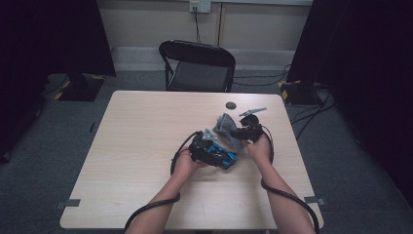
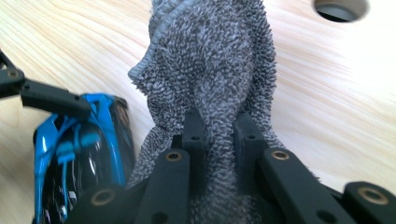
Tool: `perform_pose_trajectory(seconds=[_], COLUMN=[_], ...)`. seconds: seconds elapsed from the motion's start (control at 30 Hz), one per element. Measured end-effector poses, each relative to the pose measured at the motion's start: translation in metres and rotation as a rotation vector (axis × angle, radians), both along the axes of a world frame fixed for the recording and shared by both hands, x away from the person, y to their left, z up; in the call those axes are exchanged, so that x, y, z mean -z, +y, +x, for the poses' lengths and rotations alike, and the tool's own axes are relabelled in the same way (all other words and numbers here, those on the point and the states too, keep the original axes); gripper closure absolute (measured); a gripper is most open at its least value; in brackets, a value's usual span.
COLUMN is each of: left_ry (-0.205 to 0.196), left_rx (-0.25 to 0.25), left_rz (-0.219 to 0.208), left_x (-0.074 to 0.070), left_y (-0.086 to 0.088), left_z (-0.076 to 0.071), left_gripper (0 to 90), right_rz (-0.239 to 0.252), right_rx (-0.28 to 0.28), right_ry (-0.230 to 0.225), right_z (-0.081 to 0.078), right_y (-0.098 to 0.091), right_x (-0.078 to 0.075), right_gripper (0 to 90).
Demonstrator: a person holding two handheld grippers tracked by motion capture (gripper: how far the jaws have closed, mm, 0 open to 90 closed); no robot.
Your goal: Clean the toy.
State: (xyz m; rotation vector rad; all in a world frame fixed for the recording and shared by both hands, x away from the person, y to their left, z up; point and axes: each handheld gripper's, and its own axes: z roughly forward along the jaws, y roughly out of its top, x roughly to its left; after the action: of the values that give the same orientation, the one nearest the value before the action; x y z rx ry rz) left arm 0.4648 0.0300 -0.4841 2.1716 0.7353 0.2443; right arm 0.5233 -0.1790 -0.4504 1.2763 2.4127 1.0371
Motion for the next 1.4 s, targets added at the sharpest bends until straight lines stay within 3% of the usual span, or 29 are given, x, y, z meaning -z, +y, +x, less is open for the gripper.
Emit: perform_pose_trajectory(seconds=[0.2, 0.67, 0.87, 1.07, 1.4], left_ry=[0.0, -0.004, -0.002, -0.003, -0.004], left_rx=[0.0, 0.0, 0.001, 0.002, 0.003], left_rz=[-0.005, -0.011, -0.011, -0.016, -0.021], left_x=[0.0, 0.001, 0.001, 0.001, 0.001], left_y=[0.0, 0.001, 0.001, 0.002, 0.002], left_z=[0.0, 0.0, 0.0, 0.0, 0.0], left_gripper=[10.3, 10.6, 10.6, 10.8, 11.2], right_rz=[-0.056, -0.078, -0.098, -0.088, -0.111], right_rx=[-0.043, -0.088, -0.119, -0.127, -0.161], right_ry=[-0.003, 0.023, 0.051, 0.075, 0.073], right_z=[0.01, 0.019, 0.018, 0.018, 0.016], right_y=[0.025, 0.052, 0.056, 0.055, 0.055], right_x=[0.006, 0.015, 0.022, 0.024, 0.025], right_gripper=[78.5, 78.2, 78.1, 78.1, 78.3])
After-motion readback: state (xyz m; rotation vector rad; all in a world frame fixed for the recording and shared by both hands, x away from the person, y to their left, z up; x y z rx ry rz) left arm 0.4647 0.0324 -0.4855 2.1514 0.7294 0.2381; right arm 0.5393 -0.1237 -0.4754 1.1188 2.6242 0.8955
